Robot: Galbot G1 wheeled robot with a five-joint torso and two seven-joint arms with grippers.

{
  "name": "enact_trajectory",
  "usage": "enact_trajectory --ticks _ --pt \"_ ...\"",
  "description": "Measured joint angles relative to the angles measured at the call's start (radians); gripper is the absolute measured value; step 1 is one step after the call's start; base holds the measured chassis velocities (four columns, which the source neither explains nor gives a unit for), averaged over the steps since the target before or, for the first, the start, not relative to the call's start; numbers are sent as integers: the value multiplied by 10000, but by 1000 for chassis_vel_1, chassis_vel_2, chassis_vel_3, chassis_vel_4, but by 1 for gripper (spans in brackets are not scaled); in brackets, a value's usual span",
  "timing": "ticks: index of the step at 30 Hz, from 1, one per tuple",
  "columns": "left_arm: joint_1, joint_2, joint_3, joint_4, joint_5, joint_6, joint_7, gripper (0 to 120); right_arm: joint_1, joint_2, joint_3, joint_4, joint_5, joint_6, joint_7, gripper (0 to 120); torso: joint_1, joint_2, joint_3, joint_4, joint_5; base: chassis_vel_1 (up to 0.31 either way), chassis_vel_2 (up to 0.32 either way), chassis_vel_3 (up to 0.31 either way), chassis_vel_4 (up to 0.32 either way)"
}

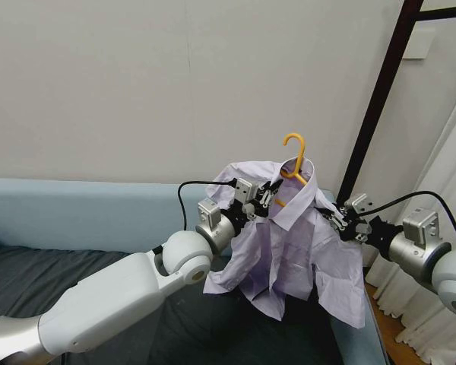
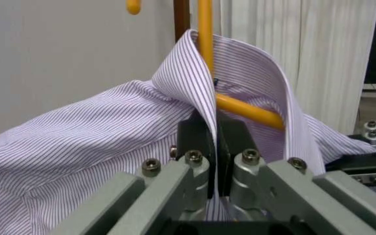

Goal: Pick up the clothes from the sofa and hang them on the clothes hanger.

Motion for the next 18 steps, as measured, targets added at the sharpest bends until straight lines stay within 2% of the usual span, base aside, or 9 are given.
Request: enact_trajectory --ticks 7,11,12,14,15,18 --pt "162 131 -46 -265 76 275 -34 1 -6 29 0 25 50 -15 36 8 0 0 0 -2 0 0 0 0 0" --pt "437 609 -272 -550 341 757 -63 19 10 76 -1 -67 41 -16 36 8 0 0 0 2 -2 0 0 0 0" --pt "437 609 -272 -550 341 757 -63 19 10 76 -1 -67 41 -16 36 8 0 0 0 2 -2 0 0 0 0" --pt "483 805 -383 -841 531 1593 -820 29 -10 134 -6 -82 20 -16 64 8 0 0 0 2 -2 0 0 0 0" --pt "483 805 -383 -841 531 1593 -820 29 -10 134 -6 -82 20 -16 64 8 0 0 0 2 -2 0 0 0 0" --pt "508 912 -568 -1205 508 2640 -1428 38 -29 172 -10 -80 14 -16 113 8 0 0 0 0 -1 0 0 0 0"
